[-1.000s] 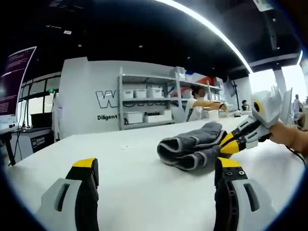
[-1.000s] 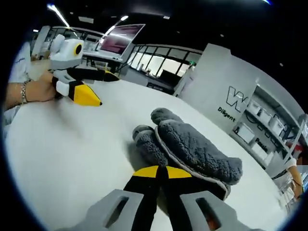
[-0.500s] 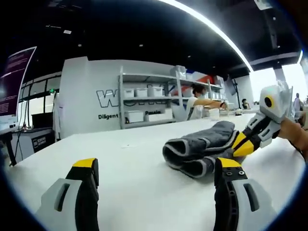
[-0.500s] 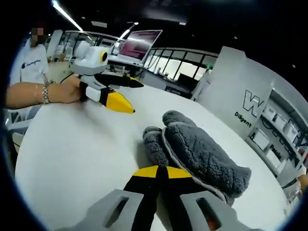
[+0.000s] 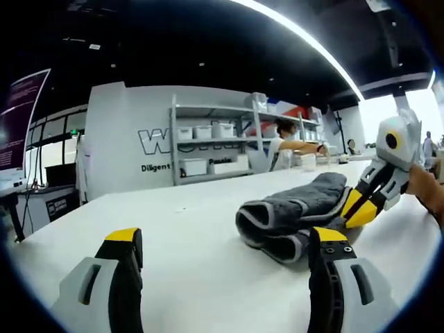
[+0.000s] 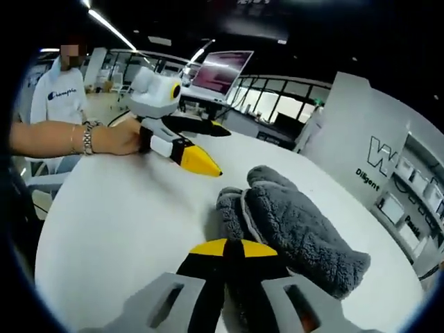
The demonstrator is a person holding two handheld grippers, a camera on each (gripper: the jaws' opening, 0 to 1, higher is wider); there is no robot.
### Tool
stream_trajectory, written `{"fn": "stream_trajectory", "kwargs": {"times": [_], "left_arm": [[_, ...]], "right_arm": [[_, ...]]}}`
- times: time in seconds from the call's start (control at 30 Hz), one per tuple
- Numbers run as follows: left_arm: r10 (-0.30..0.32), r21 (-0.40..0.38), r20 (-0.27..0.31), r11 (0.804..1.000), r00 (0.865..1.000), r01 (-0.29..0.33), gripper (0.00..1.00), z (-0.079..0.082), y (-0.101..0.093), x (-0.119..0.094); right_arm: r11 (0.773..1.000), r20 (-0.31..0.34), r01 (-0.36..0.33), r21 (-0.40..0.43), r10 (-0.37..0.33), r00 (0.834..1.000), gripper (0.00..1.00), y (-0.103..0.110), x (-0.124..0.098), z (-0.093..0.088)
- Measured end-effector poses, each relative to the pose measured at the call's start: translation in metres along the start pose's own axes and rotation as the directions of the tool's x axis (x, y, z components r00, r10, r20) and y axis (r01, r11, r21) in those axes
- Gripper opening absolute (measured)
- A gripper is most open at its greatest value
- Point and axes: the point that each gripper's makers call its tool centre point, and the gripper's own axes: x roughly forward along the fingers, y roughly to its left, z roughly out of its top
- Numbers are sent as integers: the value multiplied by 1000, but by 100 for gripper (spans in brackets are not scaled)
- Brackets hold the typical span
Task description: Open the folded towel by lifting each exposed corner and separating the folded layers until the towel lies flat within the target outline without major curled edges
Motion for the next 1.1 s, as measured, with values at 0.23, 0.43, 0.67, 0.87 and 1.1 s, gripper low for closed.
{"fn": "stream_trajectory", "kwargs": {"times": [0.23, 0.43, 0.67, 0.87, 1.1], "left_arm": [[0, -5, 0, 1000, 1000, 0, 98, 1, 0, 2], [-5, 5, -5, 1000, 1000, 5, 98, -2, -3, 1], [-9, 0, -2, 1000, 1000, 9, 98, -2, -7, -2], [-10, -1, -4, 1000, 1000, 10, 98, -3, -11, -6], [-12, -5, -9, 1000, 1000, 12, 99, -4, -16, -9]], "right_arm": [[1000, 91, 11, 8, -12, 996, 8, -4, -11, 16], [999, 162, 39, 11, -41, 986, 20, -10, -17, 29], [985, 219, 164, 61, -174, 960, 35, -39, -32, 36], [968, 215, 226, 107, -245, 945, 60, -55, -37, 33], [951, 208, 272, 150, -299, 931, 86, -65, -42, 29]]}}
